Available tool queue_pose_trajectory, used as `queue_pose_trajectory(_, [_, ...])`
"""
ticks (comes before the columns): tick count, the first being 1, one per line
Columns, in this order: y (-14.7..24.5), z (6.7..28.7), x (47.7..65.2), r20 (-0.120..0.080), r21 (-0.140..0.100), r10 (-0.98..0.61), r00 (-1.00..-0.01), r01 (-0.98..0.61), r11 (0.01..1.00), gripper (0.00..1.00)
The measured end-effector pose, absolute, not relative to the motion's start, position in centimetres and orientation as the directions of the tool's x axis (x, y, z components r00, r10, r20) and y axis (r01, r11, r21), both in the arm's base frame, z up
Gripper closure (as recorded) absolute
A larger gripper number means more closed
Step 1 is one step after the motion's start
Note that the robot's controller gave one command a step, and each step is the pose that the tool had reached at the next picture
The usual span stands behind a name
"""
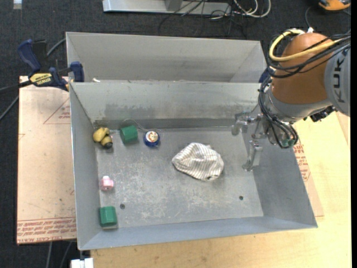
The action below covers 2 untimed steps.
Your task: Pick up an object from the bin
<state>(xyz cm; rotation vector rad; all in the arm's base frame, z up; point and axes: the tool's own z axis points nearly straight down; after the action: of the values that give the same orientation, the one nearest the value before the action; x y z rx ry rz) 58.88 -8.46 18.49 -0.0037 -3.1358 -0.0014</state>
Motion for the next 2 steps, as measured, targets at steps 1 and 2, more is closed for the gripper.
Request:
queue_pose_trajectory(1, [-8.4, 19.0, 59.1, -0.002, 0.0, 0.0, -1.0, 0.0, 1.0, 0.0])
queue_pose_trajectory(2, [-0.3, 7.0, 60.1, 0.003, 0.002, 0.08, -0.997, 0.08, 0.997, 0.0])
